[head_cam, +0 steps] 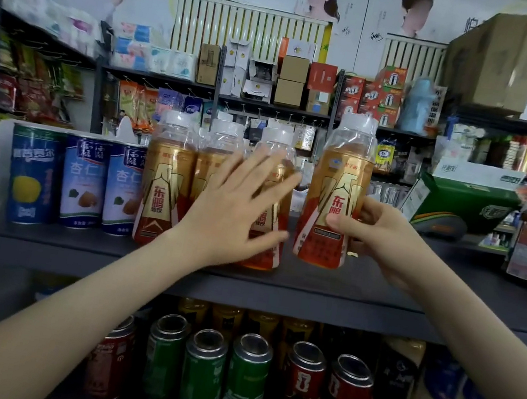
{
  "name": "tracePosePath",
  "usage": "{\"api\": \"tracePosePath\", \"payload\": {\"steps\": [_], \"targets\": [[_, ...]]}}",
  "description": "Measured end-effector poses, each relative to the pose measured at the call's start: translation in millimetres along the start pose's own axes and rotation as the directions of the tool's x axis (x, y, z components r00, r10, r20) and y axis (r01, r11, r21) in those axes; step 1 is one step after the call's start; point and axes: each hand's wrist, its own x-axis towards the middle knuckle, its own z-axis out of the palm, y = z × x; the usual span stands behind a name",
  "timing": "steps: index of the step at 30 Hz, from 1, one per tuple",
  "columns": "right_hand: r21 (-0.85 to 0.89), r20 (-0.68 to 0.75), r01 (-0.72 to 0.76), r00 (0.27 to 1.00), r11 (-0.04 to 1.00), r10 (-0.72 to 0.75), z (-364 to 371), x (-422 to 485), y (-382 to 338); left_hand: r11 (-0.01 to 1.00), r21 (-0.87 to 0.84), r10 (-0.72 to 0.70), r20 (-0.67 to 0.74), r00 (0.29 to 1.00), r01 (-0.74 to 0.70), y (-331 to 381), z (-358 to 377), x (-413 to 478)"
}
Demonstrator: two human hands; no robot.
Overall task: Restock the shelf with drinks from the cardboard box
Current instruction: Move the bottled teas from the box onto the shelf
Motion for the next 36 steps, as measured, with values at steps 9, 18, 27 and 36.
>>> {"api": "tracePosePath", "payload": {"steps": [9, 18, 27, 36], "targets": [[-0.174, 0.005, -0.216, 0.975, 0.961, 0.221, -12, 74, 46, 0.989, 0.131, 0.064, 0.002, 0.998, -0.064, -10, 25, -9], [-0.361, 0.057, -0.269, 0.949, 0.893, 0.309, 1, 137, 67, 0.981, 0.183, 0.073, -0.007, 0.997, -0.07, -12, 27, -10], [-0.36, 0.028, -0.333, 0.93, 0.872, 0.367, 9, 166, 83, 0.969, 0.239, 0.07, 0.0, 0.998, -0.068, -11, 28, -9], [-0.504, -0.024, -0.263, 0.956, 0.823, 0.291, 10, 158, 81, 0.968, 0.237, 0.082, 0.001, 0.997, -0.08, -11, 28, -10]]}}
